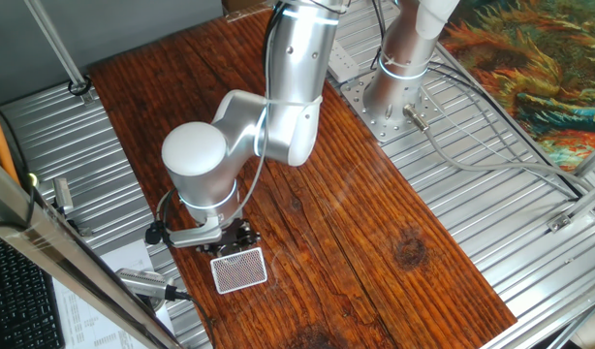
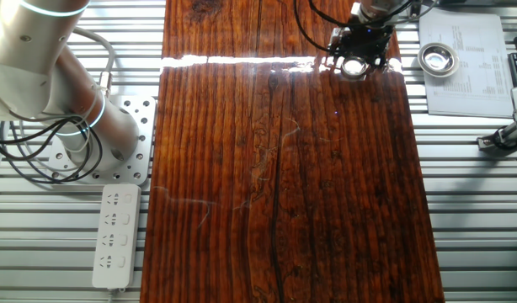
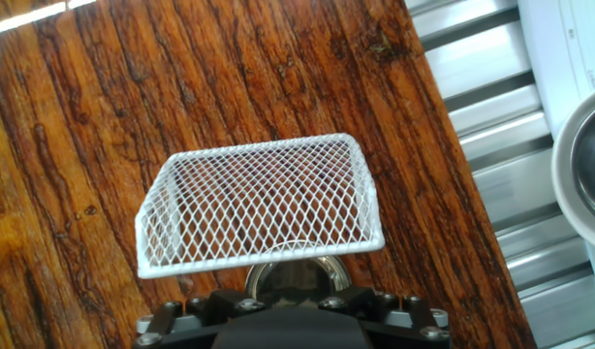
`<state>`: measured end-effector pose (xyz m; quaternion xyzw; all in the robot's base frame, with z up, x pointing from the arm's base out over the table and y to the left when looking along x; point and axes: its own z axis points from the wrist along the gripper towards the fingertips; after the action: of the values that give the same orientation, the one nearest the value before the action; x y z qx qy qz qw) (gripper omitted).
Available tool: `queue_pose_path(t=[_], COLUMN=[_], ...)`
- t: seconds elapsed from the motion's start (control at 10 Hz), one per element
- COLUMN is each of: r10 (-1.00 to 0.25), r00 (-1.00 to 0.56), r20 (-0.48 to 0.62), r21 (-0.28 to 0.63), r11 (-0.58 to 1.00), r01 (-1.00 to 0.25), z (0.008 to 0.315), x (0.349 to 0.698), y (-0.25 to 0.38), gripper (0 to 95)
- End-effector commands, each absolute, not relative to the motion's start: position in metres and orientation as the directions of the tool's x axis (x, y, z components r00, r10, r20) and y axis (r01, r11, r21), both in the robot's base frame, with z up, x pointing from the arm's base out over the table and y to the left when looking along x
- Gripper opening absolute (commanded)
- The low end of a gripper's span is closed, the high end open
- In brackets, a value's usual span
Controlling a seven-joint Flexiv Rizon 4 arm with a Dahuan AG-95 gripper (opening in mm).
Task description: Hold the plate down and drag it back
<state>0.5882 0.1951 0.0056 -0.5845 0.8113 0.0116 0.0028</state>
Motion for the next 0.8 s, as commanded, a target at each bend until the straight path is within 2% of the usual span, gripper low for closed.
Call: queue_pose_path(t=[0.1,0.6,0.7,0.8], r10=[-0.948,-0.946,-0.946,-0.946], r00=[-0.317,-0.323,-0.323,-0.324], r20=[-0.018,-0.019,-0.018,-0.016], r21=[0.016,0.016,0.015,0.014], r11=[0.317,0.323,0.322,0.324], r01=[-0.948,-0.946,-0.946,-0.946], z=[0.0051,0.0050,0.0050,0.0047], x=[0.5892,0.5891,0.5891,0.5891], y=[0.1958,0.1958,0.1958,0.1958], gripper=[76.0,76.0,57.0,57.0])
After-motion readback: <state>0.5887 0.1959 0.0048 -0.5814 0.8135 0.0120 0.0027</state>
